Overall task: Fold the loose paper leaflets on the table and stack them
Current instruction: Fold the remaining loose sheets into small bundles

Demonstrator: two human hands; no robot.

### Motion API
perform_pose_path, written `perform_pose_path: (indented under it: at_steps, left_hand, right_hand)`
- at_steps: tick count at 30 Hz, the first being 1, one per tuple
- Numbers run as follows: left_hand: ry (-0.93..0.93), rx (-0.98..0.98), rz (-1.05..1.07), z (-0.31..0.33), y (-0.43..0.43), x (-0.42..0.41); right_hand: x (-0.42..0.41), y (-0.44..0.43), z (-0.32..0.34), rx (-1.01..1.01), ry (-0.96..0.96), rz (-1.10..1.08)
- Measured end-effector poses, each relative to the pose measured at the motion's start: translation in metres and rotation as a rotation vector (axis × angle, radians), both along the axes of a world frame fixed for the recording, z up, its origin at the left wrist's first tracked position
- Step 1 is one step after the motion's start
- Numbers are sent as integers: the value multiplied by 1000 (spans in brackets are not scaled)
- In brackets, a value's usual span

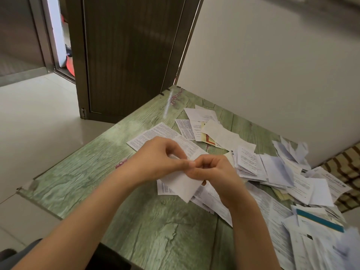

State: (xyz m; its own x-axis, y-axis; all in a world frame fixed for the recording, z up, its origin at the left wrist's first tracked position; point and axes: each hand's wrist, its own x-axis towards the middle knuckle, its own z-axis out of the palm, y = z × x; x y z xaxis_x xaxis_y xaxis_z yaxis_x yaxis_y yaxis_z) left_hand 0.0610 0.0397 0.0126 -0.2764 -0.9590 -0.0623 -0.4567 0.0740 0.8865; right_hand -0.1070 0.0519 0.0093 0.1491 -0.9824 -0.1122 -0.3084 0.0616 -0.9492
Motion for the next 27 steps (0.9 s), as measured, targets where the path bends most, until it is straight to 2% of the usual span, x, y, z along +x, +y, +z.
perform_pose_path:
  at_steps: [6, 12, 20, 27]
  left_hand:
    - [-150, -72, -35, -6, 2, 0]
    - [-177, -72, -40, 2, -3, 7]
    - [-72, -28, 80, 4, -1, 34]
    - [94, -83, 168, -3, 3, 17]
  right_hand:
    - [7, 1, 0, 19, 22, 62]
    - [11, 2, 1, 31, 8, 86]
    - [14, 0, -2, 70, -14, 84]
    - [8, -1, -3, 35, -31, 28]
